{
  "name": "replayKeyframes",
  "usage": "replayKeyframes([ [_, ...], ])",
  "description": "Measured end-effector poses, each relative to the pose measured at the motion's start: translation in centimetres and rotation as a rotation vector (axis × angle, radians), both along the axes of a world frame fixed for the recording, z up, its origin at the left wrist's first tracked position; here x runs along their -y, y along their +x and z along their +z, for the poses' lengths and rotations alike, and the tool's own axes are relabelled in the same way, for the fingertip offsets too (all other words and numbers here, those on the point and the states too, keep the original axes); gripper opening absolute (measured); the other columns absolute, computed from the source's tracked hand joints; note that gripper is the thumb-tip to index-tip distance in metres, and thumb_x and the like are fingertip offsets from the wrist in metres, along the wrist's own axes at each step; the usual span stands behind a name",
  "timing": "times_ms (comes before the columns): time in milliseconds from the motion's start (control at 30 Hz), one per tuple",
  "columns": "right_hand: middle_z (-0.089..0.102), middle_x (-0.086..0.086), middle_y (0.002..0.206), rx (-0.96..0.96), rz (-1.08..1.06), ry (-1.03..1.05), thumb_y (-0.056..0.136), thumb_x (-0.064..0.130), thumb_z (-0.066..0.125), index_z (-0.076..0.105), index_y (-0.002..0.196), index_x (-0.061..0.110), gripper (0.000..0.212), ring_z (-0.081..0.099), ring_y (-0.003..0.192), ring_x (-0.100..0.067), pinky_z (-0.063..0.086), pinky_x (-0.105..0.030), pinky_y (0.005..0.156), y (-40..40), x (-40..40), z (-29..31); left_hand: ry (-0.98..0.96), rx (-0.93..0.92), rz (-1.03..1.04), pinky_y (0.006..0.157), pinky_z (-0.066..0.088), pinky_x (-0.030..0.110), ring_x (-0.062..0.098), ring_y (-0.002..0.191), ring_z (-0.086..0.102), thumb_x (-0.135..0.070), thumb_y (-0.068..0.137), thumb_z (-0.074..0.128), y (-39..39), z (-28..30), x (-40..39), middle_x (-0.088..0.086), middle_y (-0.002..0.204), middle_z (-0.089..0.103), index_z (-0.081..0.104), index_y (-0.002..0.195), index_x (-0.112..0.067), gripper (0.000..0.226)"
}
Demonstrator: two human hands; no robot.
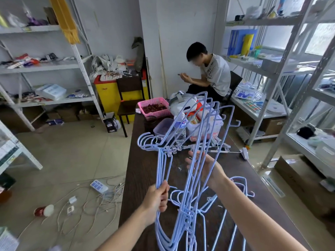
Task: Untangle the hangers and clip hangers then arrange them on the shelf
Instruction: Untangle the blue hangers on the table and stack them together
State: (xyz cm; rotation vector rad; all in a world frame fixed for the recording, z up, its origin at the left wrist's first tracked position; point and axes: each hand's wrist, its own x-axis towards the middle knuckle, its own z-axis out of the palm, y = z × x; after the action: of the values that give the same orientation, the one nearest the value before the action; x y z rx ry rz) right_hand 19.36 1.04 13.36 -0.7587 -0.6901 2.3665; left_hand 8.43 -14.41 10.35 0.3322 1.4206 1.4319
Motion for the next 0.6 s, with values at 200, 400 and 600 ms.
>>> replayKeyframes([
  [200,0.077,-0.01,0.08,-0.139,0.044,-0.055,0.092,0.063,0.011,0.062,0.098,0.007,0.076,0.074,0.067,-0.027,0.061,-0.036,0.058,-0.1,-0.4,0.5,-0.035,0.014,0.018,0.029,0.017,0.01,0.003,0.028,0.018,-0.027,0.097,0.041,-0.5,-0.2,0.0,-0.007,0.041,0.026,0.044,0.063,-0.013,0.037],
  [400,0.073,-0.004,0.077,-0.109,0.234,0.174,0.077,0.05,0.051,0.064,0.097,0.012,0.046,0.071,0.065,-0.02,0.06,-0.03,0.061,-1.5,0.9,3.7,-0.091,0.01,-0.042,0.029,0.018,0.011,0.003,0.028,0.021,-0.029,0.098,0.039,-1.1,-0.9,0.3,-0.009,0.038,0.028,0.043,0.063,-0.016,0.038],
  [600,0.043,0.004,0.046,-0.046,0.288,0.254,0.092,0.02,0.052,0.046,0.073,0.015,0.021,0.043,0.035,-0.008,0.041,-0.018,0.039,-6.0,3.4,7.4,-0.072,-0.076,-0.065,0.042,0.03,0.019,0.005,0.032,0.04,-0.011,0.093,0.045,0.5,-1.3,-0.4,-0.007,0.037,0.043,0.049,0.061,-0.015,0.033],
])
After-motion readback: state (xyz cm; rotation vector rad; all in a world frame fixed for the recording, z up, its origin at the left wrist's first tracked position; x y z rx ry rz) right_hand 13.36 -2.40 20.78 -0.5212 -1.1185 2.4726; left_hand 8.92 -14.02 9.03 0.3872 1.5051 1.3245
